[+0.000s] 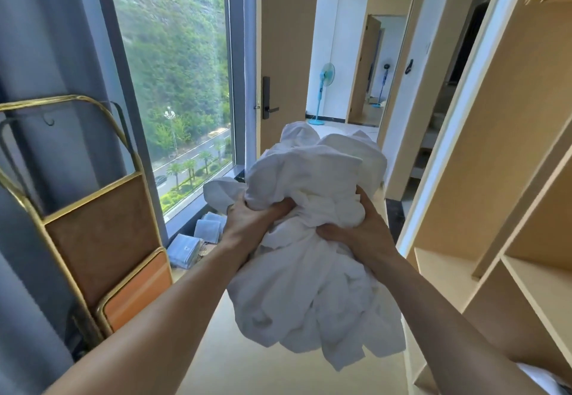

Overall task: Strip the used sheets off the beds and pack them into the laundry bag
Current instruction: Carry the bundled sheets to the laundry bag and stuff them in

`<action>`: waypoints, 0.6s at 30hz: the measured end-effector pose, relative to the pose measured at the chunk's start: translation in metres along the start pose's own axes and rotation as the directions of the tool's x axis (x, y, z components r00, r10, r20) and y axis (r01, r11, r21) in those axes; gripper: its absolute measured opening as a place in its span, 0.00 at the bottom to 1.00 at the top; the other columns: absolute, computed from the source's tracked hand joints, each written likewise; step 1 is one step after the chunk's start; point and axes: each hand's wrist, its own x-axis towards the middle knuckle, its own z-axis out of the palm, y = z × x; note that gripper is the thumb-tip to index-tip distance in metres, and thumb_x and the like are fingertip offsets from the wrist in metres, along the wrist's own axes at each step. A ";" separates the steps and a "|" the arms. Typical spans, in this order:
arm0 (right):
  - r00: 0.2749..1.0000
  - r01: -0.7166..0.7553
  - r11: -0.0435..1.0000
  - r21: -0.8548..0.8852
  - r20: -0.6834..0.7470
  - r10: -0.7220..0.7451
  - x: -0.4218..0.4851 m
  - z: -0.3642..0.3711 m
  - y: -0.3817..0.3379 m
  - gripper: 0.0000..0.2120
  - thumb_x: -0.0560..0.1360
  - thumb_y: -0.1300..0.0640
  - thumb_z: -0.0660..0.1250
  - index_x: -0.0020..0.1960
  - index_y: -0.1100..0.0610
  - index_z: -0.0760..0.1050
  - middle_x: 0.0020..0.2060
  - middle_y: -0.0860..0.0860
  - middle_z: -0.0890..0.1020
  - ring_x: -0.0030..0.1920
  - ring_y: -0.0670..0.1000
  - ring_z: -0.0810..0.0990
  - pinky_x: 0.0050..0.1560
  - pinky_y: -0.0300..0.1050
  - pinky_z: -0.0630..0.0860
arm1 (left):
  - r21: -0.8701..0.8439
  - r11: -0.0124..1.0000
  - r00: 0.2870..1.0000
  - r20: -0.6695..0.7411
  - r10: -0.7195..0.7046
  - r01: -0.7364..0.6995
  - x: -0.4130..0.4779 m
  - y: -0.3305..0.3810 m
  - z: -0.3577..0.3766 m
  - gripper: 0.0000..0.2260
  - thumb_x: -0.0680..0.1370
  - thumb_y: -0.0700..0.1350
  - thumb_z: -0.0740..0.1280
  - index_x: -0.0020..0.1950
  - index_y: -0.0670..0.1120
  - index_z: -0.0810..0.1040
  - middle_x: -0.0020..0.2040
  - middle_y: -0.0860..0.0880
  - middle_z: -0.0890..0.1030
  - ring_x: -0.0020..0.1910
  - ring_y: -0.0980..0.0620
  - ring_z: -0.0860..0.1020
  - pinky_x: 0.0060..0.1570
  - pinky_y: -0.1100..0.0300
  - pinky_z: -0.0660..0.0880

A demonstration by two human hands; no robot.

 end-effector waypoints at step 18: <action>0.984 -0.030 0.990 0.141 -0.169 0.054 0.336 -0.013 0.079 0.52 0.52 0.41 0.84 0.72 0.33 0.65 0.57 0.36 0.82 0.57 0.44 0.82 0.57 0.53 0.81 | 0.043 0.999 0.965 0.261 0.008 -0.020 0.357 -0.022 0.181 0.29 0.57 0.65 0.81 0.52 0.56 0.80 0.50 0.50 0.85 0.42 0.52 0.84 0.45 0.53 0.81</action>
